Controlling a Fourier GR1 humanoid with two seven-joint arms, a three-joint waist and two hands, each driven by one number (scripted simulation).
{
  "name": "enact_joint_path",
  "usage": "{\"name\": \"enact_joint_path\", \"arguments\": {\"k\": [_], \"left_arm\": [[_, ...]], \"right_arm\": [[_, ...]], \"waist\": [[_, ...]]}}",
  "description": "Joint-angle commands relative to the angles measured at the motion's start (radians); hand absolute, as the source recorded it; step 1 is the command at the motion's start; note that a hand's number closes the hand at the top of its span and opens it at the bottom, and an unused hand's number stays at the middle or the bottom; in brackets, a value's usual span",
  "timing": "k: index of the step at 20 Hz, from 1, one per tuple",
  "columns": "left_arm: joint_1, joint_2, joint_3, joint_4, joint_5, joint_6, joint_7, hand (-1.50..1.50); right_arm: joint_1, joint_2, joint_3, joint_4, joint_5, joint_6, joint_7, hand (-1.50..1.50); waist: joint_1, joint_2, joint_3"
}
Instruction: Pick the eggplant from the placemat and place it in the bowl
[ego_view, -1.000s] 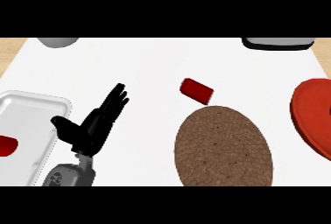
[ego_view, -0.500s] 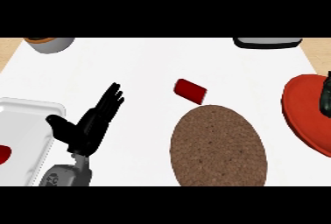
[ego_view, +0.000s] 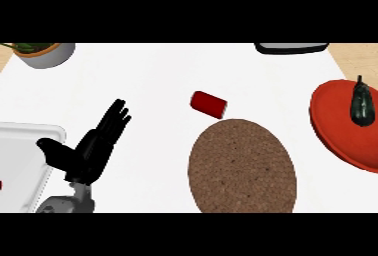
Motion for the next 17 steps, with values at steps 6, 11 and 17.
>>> {"name": "enact_joint_path", "arguments": {"k": [6,11,17], "left_arm": [[0.024,-0.011,0.011,0.003,-0.015,0.028,-0.018,0.0],[0.07,0.01,0.03,-0.018,-0.001,0.013,-0.028,0.0],[0.064,-0.008,0.038,-0.029,0.009,0.026,-0.034,0.0]], "right_arm": [[0.515,0.308,-0.041,-0.564,-0.183,0.19,-0.128,1.5],[0.83,0.34,-0.008,-0.631,-0.339,0.253,-0.257,1.5],[1.146,0.342,0.126,-0.563,-0.382,0.374,-0.441,1.5]], "waist": [[-0.051,-0.003,0.0],[-0.062,-0.007,0.004],[-0.092,-0.008,0.006]]}}
